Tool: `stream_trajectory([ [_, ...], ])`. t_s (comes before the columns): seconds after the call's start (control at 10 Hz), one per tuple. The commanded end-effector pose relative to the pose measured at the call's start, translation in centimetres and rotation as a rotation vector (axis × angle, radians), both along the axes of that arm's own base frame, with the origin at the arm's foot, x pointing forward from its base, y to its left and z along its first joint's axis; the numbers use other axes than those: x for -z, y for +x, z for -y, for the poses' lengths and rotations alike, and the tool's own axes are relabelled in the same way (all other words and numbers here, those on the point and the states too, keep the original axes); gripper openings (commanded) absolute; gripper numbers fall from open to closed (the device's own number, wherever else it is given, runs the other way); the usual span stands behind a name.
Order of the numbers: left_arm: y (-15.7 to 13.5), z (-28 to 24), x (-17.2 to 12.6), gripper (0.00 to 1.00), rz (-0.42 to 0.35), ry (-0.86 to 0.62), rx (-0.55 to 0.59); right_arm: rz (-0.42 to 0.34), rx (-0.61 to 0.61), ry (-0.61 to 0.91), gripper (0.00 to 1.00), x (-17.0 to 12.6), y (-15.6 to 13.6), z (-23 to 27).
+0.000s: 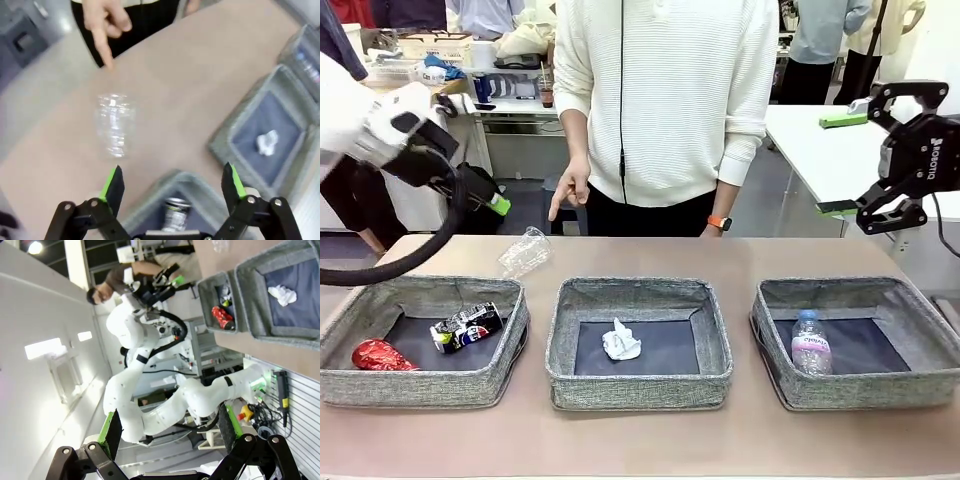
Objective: Sort the waste into the appropriate baskets.
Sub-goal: Pick up the waste item pointed out by the person.
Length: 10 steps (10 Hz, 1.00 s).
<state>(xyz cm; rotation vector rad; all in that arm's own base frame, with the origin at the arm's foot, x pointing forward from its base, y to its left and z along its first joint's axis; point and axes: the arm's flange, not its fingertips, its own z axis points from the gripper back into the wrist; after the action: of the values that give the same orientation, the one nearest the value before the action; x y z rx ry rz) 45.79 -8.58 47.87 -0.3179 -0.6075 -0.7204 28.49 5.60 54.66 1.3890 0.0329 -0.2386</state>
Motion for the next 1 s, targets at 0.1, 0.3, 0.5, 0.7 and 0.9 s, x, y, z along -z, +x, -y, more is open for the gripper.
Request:
stream_trajectory([
  [0.1,0.5,0.4,2.4,1.00,0.107,0.234,-0.222,0.027,-0.002,0.021,1.00,-0.1,0.3,-0.2],
  [0.3,0.0,0.8,1.0,1.00,0.077,0.115,0.035,0.027,-0.002,0.021,1.00,-0.1,0.3,-0.2],
  [0.5,0.1,1.0,2.0,1.00,0.112,0.167,-0.009,0.027,-0.002,0.021,1.00,-0.1,0.3,-0.2],
  [0.7,3.1,1.4,2.8,1.00,0.051,0.241,0.079,0.027,-0.002,0.021,1.00,-0.1,0.3,-0.2],
  [0.9,6.9,2.6,4.2,1.00,0.014,0.284,0.137,0.027,-0.002,0.021,1.00,-0.1,0.3,-0.2],
])
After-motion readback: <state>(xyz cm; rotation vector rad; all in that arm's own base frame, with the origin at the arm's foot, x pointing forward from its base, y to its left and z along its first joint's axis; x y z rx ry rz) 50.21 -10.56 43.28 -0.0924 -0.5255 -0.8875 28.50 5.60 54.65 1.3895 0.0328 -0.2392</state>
